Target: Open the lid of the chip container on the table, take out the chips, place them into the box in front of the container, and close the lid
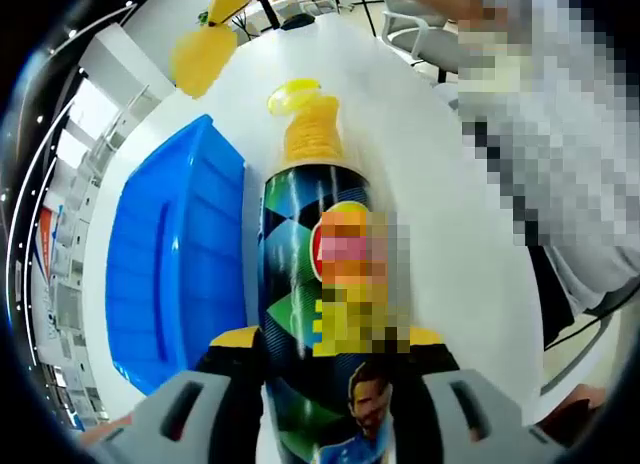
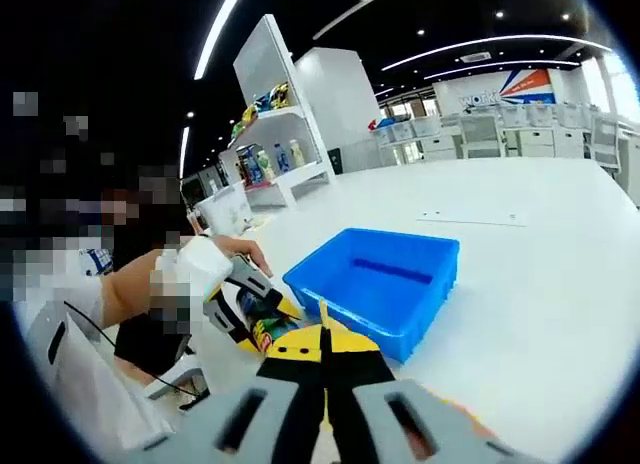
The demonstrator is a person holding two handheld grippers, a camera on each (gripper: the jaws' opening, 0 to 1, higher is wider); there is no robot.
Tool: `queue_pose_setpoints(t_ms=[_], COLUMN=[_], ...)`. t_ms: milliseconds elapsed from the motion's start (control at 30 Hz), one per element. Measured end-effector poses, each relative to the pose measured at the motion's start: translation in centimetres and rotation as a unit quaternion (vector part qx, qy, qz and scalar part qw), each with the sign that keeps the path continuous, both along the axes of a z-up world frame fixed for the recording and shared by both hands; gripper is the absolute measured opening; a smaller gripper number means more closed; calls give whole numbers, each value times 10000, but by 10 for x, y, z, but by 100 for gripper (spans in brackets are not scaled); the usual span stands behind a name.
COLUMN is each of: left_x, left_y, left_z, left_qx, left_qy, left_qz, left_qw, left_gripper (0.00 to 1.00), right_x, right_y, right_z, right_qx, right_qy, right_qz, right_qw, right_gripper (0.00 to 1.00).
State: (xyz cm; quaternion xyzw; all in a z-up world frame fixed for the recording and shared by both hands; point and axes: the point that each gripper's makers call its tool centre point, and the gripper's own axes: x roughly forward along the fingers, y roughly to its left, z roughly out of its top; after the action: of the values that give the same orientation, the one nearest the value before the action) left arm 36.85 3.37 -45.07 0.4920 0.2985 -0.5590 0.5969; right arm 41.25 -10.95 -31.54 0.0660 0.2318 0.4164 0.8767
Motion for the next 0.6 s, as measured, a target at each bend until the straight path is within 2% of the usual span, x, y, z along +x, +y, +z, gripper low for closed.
queue_pose_setpoints(t_ms=[133,233,300,367,500,600], left_x=[1,0,1,2,2,2], left_y=[0,-1,0,0,0,-1], left_z=[0,-1,-1,-1,-1,-2], left_qx=[15,47,49,34,22,11], left_qy=[32,45,55,76,98,119], left_qz=[11,12,14,19,15,11], left_qw=[10000,10000,10000,10000,9999,9999], left_gripper=[50,50,51,51,51,51], right_x=[12,26,25,54,69,83], right_y=[14,21,18,37,51,59], right_z=[7,1,-4,-9,-20,-30], right_qx=[51,-180,-188,-242,-346,-615], right_qy=[-63,-260,-296,-275,-280,-352], right_qz=[86,135,162,161,177,129], right_qw=[9999,9994,9993,9992,9989,9974], right_gripper=[0,0,0,0,0,0])
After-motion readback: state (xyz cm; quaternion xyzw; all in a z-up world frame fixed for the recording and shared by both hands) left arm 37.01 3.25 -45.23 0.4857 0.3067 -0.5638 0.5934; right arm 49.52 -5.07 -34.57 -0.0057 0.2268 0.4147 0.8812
